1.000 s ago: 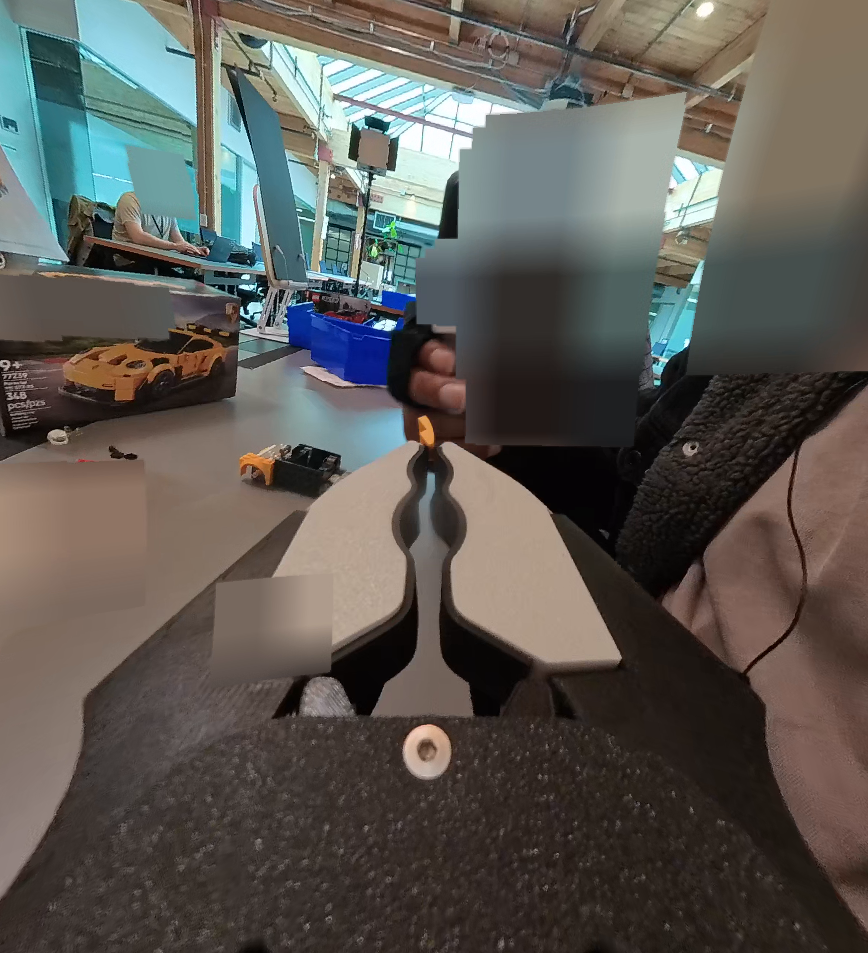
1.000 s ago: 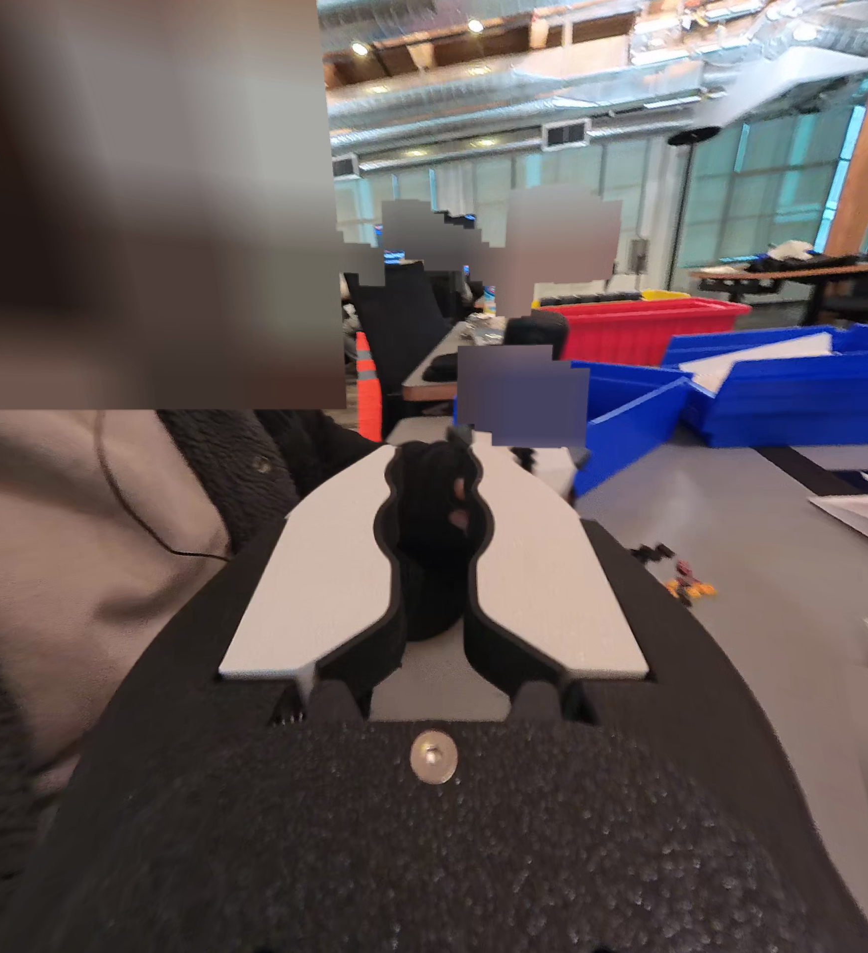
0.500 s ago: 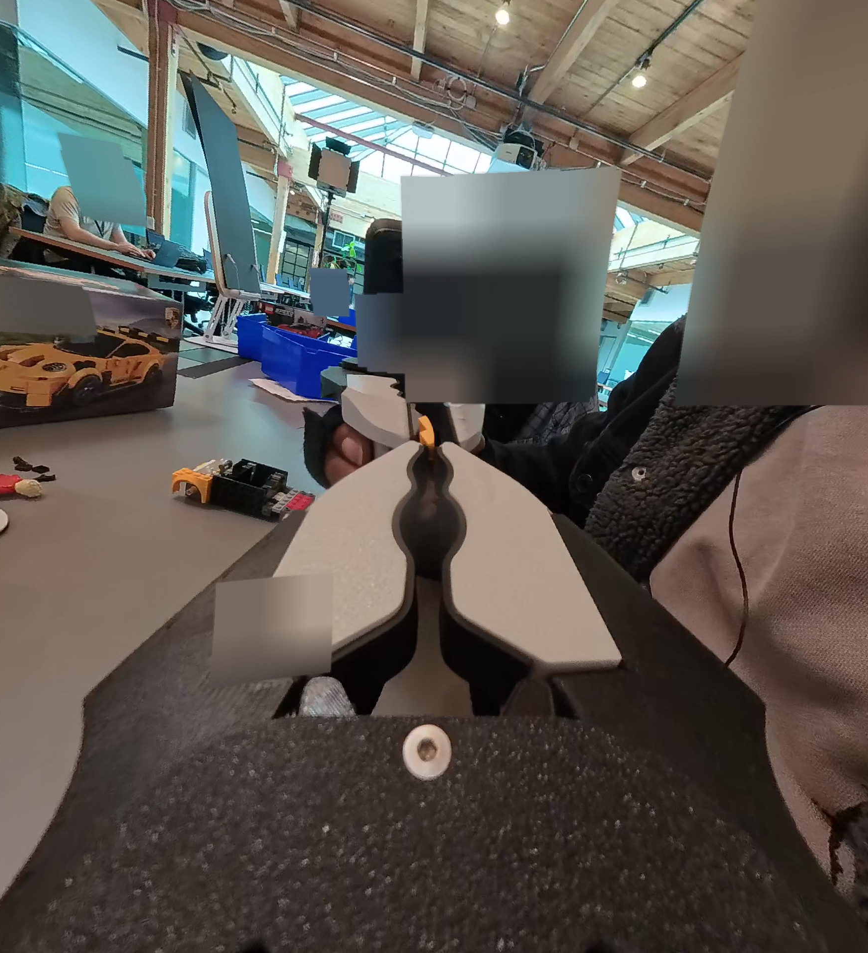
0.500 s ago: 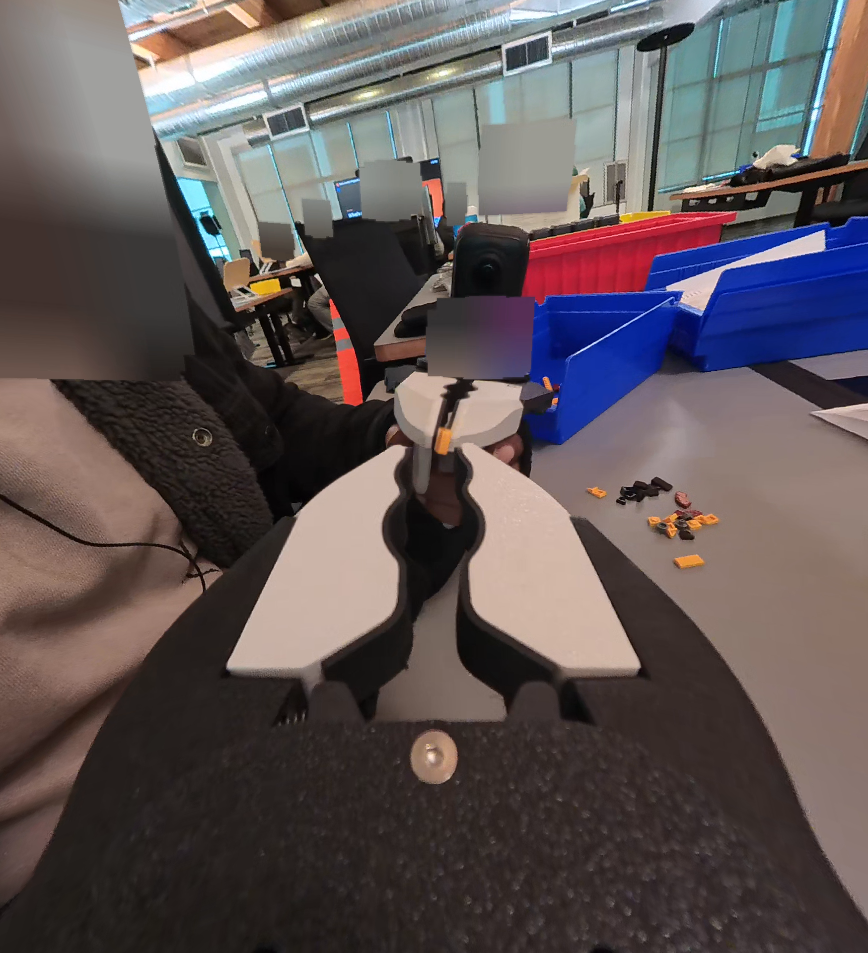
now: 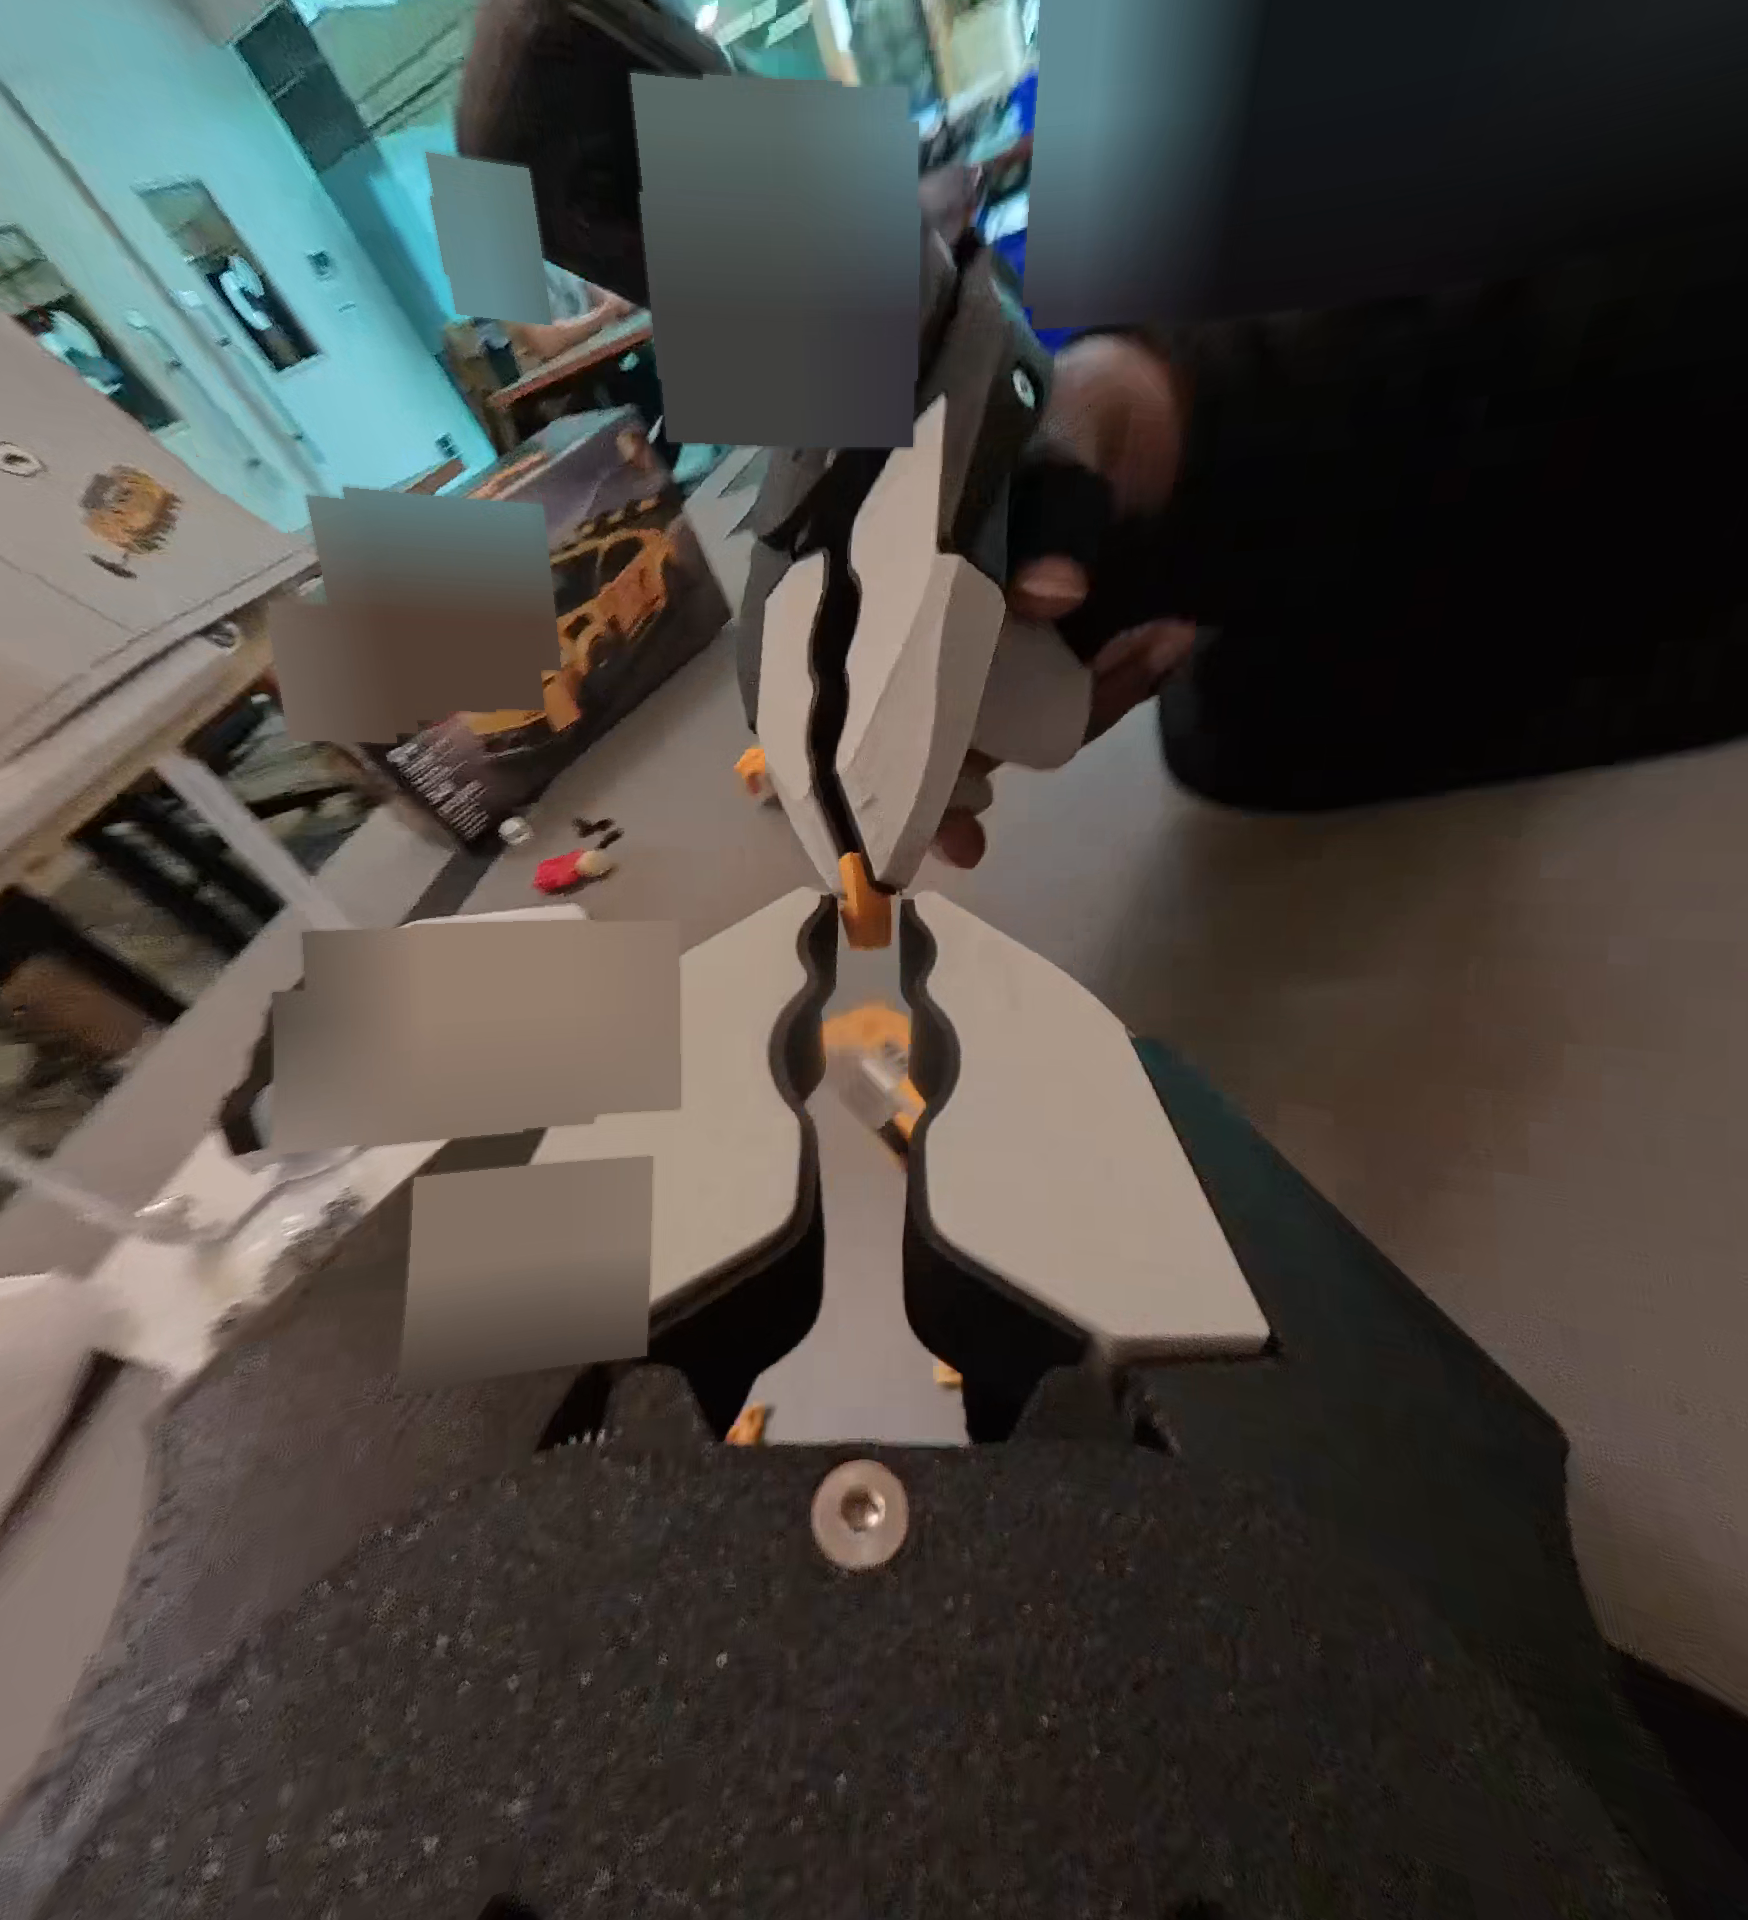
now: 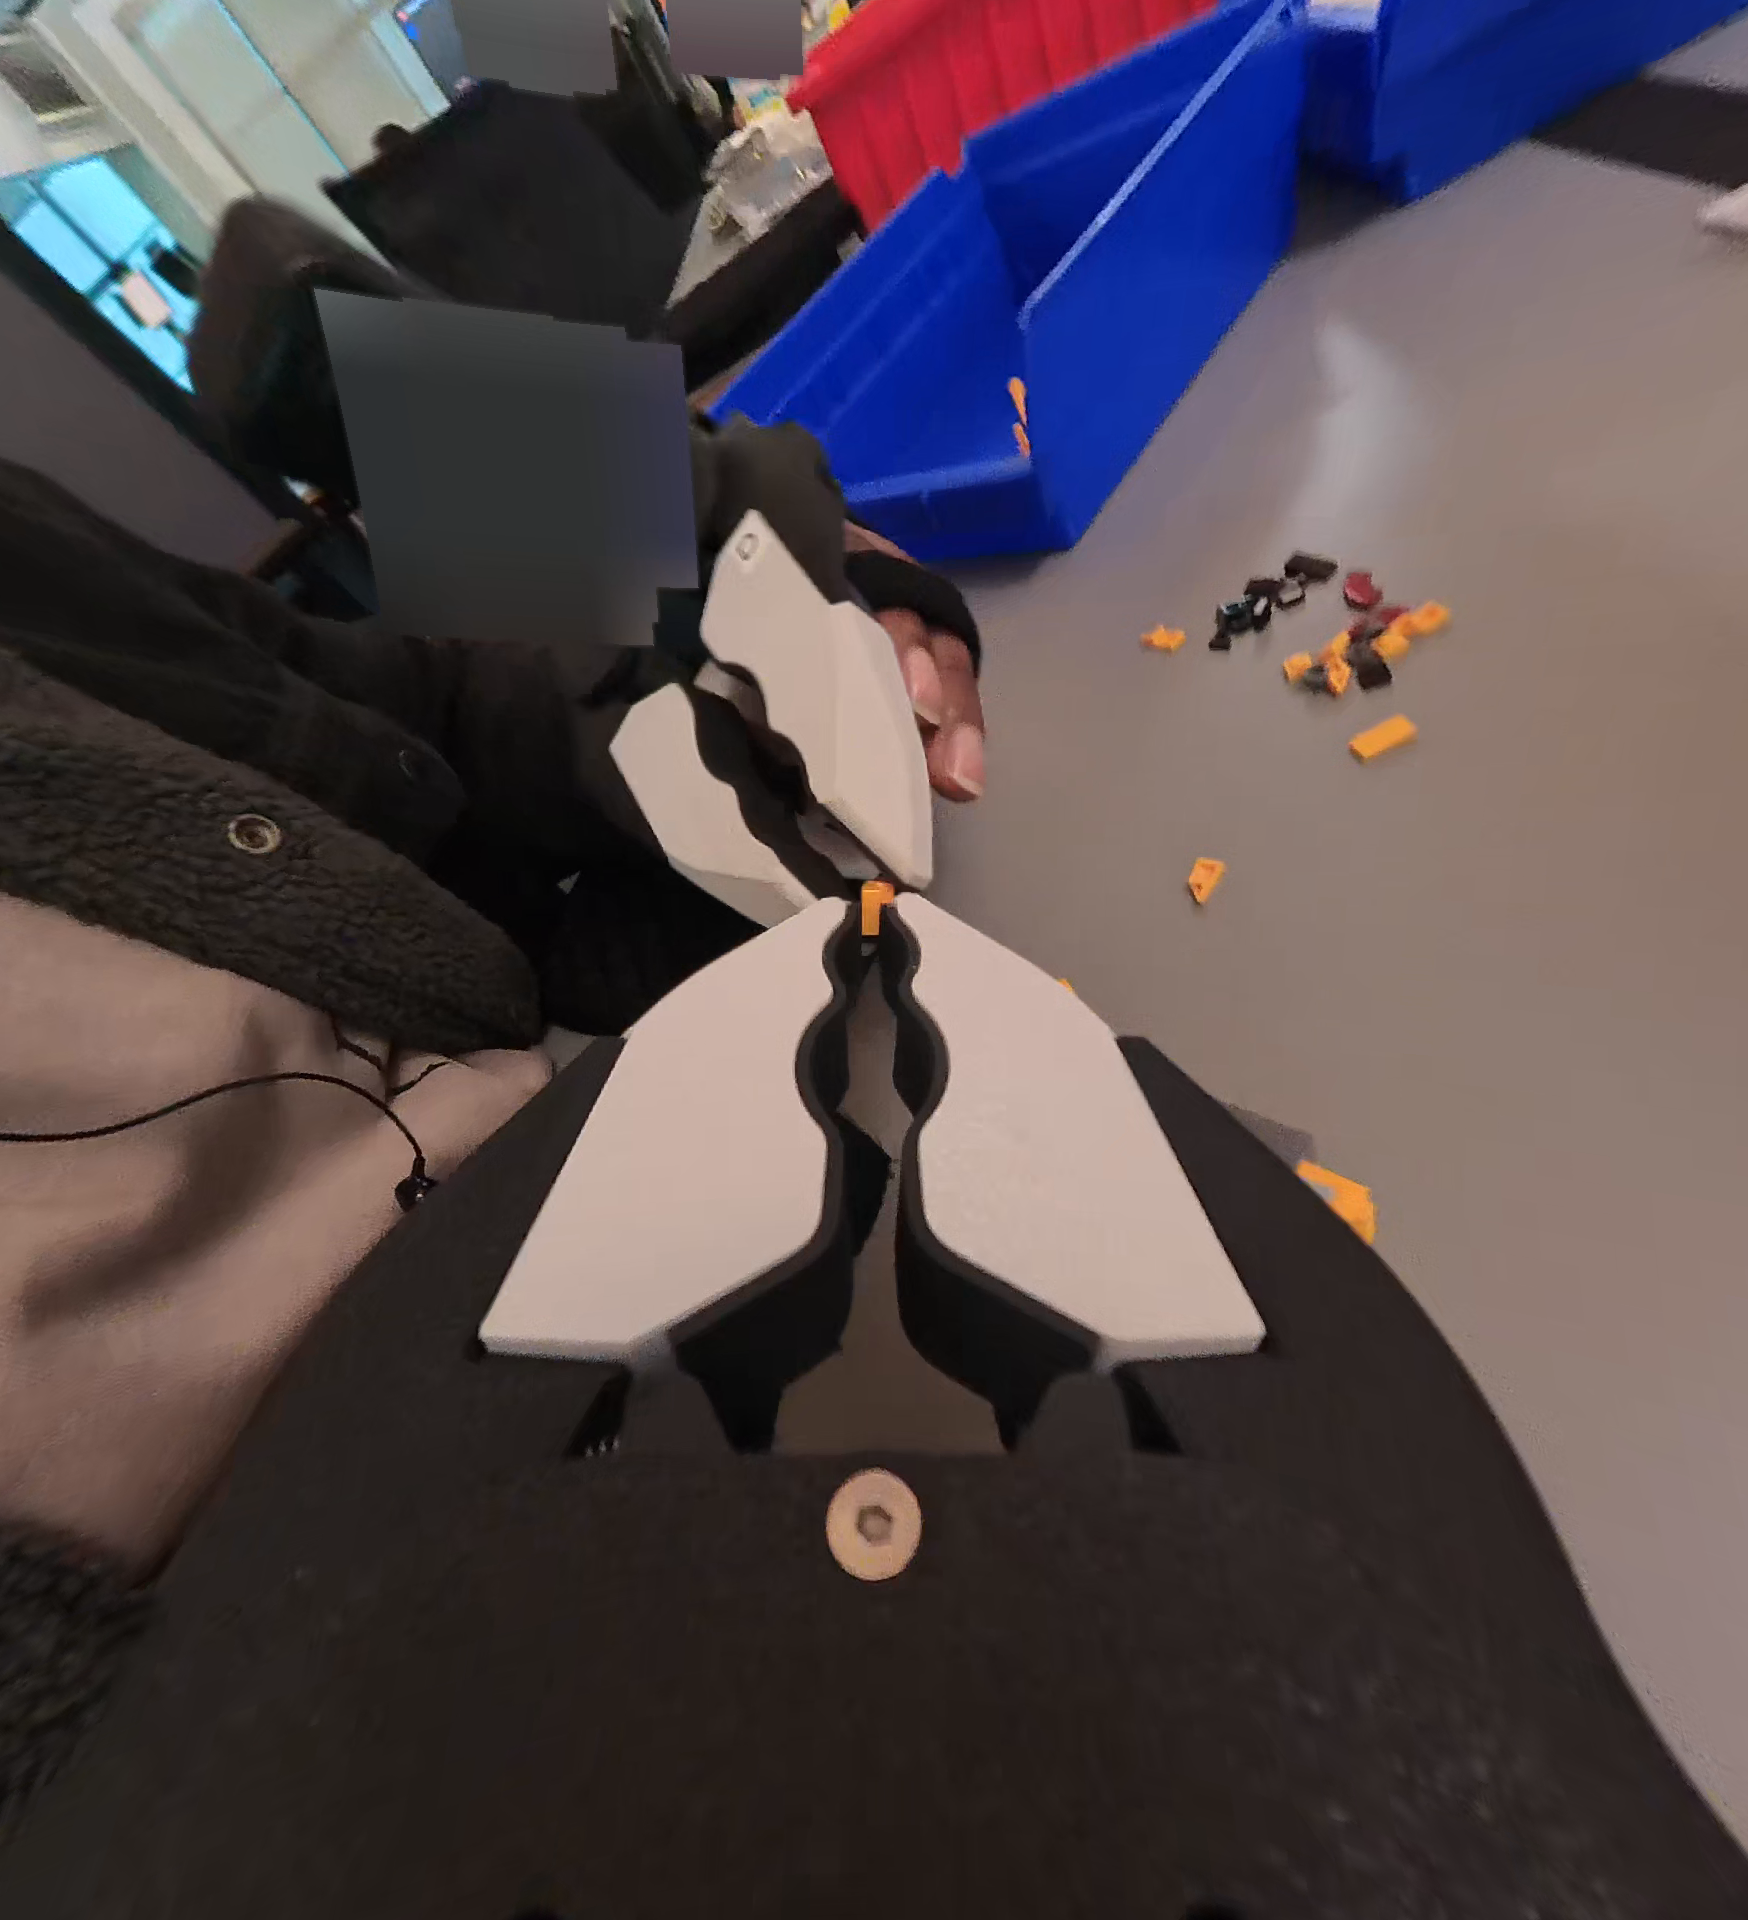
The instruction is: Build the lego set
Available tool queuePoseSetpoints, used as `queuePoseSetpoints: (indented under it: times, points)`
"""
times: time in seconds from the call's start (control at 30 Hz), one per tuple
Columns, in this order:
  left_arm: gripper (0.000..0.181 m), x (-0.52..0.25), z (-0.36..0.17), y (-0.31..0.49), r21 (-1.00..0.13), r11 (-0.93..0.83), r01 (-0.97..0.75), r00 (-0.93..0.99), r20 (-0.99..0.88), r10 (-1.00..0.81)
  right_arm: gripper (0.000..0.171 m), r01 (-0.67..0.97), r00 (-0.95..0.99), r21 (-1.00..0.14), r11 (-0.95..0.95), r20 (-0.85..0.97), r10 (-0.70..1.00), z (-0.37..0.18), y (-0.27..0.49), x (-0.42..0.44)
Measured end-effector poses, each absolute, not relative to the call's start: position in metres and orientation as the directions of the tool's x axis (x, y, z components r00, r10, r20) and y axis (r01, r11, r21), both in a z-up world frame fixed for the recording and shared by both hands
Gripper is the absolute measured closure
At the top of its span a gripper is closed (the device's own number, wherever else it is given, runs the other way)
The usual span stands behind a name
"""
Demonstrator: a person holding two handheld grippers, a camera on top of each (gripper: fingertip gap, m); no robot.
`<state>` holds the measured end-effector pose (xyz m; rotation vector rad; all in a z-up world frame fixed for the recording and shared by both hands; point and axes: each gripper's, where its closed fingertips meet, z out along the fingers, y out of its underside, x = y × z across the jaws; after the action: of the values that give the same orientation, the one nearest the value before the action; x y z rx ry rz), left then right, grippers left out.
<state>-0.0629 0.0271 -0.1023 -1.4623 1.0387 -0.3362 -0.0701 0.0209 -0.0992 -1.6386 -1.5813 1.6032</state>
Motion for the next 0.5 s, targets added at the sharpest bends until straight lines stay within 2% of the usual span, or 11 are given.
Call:
queuePoseSetpoints:
  times: [0.17,0.27,0.33,0.4,0.5]
  points:
    - [0.172,-0.068,-0.115,0.037,-0.791,0.177,-0.586,0.541,-0.544,-0.641,0.168,0.481,-0.191,-0.794,-0.37,-0.507,0.84,-0.111,0.028,-0.073]
    - [0.173,-0.07,-0.116,0.04,-0.797,0.142,-0.587,0.566,-0.529,-0.632,0.168,0.461,-0.189,-0.808,-0.367,-0.493,0.849,-0.111,0.031,-0.075]
    - [0.173,-0.07,-0.111,0.039,-0.884,0.083,-0.461,0.619,-0.387,-0.683,0.167,0.399,-0.219,-0.86,-0.317,-0.426,0.878,-0.102,0.032,-0.077]
    - [0.173,-0.071,-0.103,0.037,-0.968,-0.041,-0.248,0.638,-0.131,-0.759,0.161,0.298,-0.243,-0.936,-0.185,-0.261,0.934,-0.09,0.035,-0.076]
    - [0.173,-0.078,-0.088,0.037,-0.952,-0.288,0.106,0.537,0.298,-0.789,0.157,0.155,-0.229,-0.98,0.123,0.086,0.97,-0.074,0.033,-0.072]
